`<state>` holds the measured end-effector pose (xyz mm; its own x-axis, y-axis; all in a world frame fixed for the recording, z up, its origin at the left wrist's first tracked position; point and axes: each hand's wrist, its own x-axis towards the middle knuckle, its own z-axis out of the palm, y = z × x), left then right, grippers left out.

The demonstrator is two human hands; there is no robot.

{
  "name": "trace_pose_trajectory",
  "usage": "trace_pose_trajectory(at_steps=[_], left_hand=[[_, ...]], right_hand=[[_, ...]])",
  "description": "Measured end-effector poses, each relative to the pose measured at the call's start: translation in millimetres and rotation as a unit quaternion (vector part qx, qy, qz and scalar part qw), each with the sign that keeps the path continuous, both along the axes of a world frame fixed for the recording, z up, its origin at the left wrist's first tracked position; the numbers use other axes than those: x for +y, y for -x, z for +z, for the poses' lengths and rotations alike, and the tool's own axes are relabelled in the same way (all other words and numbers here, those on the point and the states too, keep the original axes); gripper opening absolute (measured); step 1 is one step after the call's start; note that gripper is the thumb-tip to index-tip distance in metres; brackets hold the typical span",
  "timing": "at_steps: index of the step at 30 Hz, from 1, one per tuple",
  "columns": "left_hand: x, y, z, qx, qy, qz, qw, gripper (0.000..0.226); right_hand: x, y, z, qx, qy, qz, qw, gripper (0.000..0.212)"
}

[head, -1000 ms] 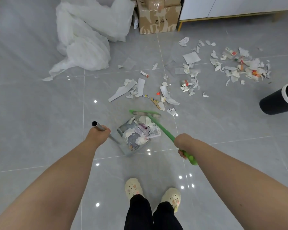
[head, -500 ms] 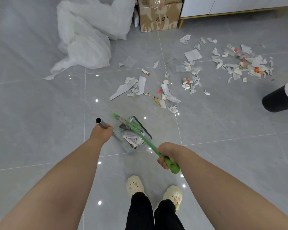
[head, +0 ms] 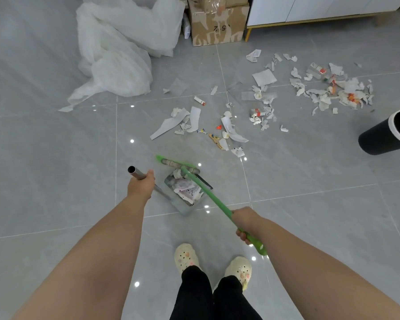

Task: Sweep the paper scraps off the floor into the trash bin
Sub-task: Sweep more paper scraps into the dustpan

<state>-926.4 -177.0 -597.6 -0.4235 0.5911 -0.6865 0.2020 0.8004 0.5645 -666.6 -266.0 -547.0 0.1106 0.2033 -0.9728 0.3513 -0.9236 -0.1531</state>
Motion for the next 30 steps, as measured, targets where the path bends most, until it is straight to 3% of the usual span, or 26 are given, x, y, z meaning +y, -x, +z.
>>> trace_pose_trajectory(at_steps=[4,11,16,30], left_hand=[[-5.1,-9.2,0.2,-0.019,-0.020,0.050,0.998,0.027],[0.4,-21.4,17.4,-0.013,-0.038,0.072,0.997,0.020],[12.5,-36.3,38.9,-0.004,-0.055,0.043,0.998,0.022],[19.2,-124.9,188.8,0.015,-0.125,-0.028,0.992,0.026]], right_hand=[[7.6,-9.3,0.2,-0.011,-0.032,-0.009,0.999,0.033],[38.5,-0.1,7.0,-0.054,-0.054,-0.022,0.997,0.011],[46.8,-2.9,28.5,-0.042,-0.072,-0.056,0.995,0.025],[35.8,-96.5,137.4,-0.033,-0.194,-0.031,0.980,0.017]])
